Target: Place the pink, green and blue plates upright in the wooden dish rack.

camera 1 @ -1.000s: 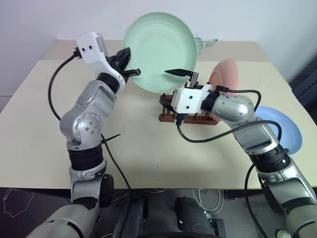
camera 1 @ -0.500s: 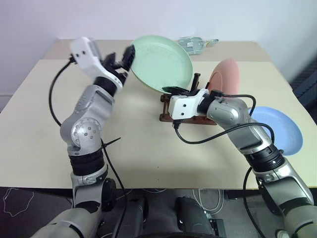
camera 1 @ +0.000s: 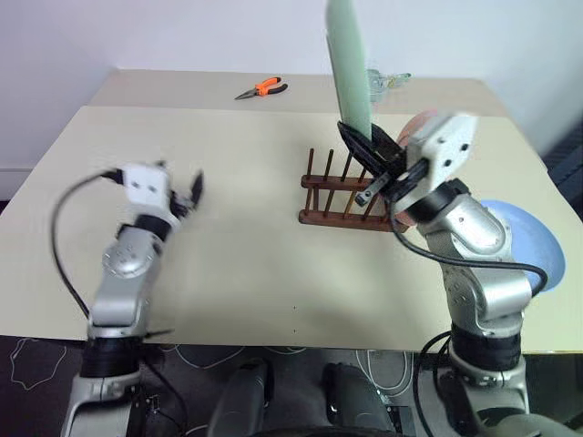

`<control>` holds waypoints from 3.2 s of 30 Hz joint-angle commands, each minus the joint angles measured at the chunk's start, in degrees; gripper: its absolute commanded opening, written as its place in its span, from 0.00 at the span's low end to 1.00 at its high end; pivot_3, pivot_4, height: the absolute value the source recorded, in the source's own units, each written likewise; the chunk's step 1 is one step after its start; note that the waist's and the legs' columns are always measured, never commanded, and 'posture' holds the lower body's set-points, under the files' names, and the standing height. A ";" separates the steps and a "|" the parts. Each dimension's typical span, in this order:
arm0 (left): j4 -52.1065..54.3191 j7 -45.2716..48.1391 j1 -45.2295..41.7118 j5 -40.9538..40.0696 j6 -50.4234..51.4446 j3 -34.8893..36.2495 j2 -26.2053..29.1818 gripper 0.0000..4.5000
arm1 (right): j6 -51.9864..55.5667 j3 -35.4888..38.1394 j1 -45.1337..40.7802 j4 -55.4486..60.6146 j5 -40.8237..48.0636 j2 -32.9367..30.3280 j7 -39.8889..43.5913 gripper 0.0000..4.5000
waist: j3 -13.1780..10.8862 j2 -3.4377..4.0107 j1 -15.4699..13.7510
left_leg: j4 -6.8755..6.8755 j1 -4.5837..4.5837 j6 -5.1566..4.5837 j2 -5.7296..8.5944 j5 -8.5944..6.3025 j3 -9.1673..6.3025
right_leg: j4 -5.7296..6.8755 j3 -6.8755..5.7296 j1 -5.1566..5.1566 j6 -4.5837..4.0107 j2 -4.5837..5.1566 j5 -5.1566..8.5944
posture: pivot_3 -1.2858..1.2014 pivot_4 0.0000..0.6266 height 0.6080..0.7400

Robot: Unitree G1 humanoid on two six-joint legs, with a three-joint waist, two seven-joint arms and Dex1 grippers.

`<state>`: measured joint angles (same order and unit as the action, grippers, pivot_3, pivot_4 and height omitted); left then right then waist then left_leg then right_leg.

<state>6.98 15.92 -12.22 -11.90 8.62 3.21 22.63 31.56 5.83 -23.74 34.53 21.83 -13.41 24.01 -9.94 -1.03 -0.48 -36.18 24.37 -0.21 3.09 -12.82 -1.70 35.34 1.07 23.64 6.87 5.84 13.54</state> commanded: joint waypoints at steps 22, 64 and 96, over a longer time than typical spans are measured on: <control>6.63 10.85 5.36 0.17 -0.56 -7.42 -3.26 0.81 | 9.58 6.70 1.64 -1.34 16.51 1.63 -12.44 0.00 | 0.08 0.21 1.12 | -0.01 -0.08 -0.13 -0.04 0.12 0.01 | 0.12 0.04 0.02 -0.06 -0.23 -0.02 | 0.52 0.24 0.98; 5.20 13.90 4.12 0.76 -0.95 -8.20 -3.75 0.82 | -2.23 15.05 -8.88 -12.53 3.63 -22.43 -5.77 0.83 | 0.01 0.26 0.54 | -0.04 -0.03 -0.16 -0.04 0.12 0.03 | -0.04 -0.01 -0.06 -0.05 -0.25 -0.01 | 0.52 0.24 0.98; 0.82 17.31 1.75 1.79 -3.24 -9.10 -3.97 0.82 | 11.34 11.47 18.00 -15.47 -9.18 -24.41 -8.52 0.01 | 0.08 0.55 -0.19 | -0.12 -0.07 -0.26 -0.08 0.07 0.13 | -0.12 0.06 -0.15 -0.07 -0.30 0.01 | 0.52 0.24 0.98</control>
<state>6.33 33.51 -10.64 -10.48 6.73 -6.36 18.55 45.18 16.13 -3.93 18.01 13.99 -36.55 16.10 -9.86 -0.48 -0.68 -36.30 24.30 -0.47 3.01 -12.75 -1.56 35.21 1.13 23.49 6.81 5.55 13.54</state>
